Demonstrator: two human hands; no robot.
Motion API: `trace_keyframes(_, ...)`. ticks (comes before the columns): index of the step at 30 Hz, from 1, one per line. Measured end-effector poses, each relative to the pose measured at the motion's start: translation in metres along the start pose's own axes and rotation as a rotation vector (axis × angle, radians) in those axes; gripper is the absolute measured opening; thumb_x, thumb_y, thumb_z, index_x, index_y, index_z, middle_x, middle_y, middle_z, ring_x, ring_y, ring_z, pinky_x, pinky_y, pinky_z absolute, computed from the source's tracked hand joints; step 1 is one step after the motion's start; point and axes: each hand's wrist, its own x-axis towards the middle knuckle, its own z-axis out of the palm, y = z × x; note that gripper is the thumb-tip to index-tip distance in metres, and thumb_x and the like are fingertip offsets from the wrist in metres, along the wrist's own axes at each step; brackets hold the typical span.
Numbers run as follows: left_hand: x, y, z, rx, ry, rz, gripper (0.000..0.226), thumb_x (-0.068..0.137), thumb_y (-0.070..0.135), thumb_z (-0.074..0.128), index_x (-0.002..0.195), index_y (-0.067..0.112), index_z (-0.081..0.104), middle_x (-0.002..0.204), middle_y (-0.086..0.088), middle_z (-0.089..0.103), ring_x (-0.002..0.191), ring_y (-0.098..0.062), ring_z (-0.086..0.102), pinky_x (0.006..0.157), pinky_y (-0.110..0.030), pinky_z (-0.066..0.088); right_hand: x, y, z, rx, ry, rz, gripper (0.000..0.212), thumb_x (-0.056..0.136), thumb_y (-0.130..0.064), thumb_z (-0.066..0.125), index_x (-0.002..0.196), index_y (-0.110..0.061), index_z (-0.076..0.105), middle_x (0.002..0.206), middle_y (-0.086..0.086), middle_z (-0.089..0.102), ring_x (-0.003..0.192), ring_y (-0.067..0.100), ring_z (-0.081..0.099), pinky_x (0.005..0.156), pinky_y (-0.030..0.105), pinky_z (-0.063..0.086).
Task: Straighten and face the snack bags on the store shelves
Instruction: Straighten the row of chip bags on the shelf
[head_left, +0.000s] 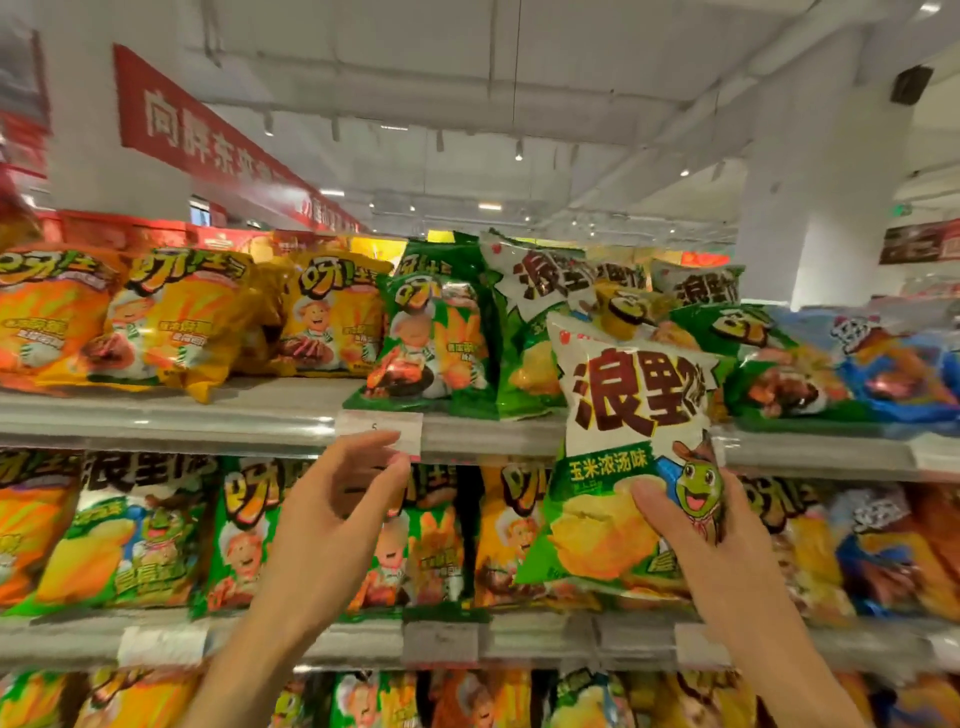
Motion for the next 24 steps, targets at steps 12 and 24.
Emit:
trace_keyframes(12, 0.044, 0.022, 0.035, 0.062, -0.083, 0.139, 0.015, 0.095, 0.038, 0.066, 0.108, 0.046, 0.067, 0.102, 0.020, 0.072, 0.097, -0.001, 0.068, 0.080, -0.024, 0.051, 0.028, -0.009, -0.012, -0.038, 0.019, -0.044, 0.055, 0.064, -0.072, 0.072, 0.112, -0.049, 0.058, 0.100, -0.038, 0.069, 0.090, -0.014, 0.066, 0.078, 0.021, 0.049)
trace_keyframes(24, 0.063, 0.031, 0.076, 0.227, -0.170, 0.211, 0.021, 0.098, 0.042, 0.061, 0.118, 0.045, 0.061, 0.109, 0.033, 0.064, 0.102, 0.008, 0.062, 0.073, -0.006, 0.048, 0.060, -0.005, -0.043, -0.031, -0.043, -0.075, 0.072, 0.061, -0.085, 0.071, 0.120, -0.047, 0.056, 0.104, -0.034, 0.071, 0.094, -0.011, 0.068, 0.082, 0.023, 0.051)
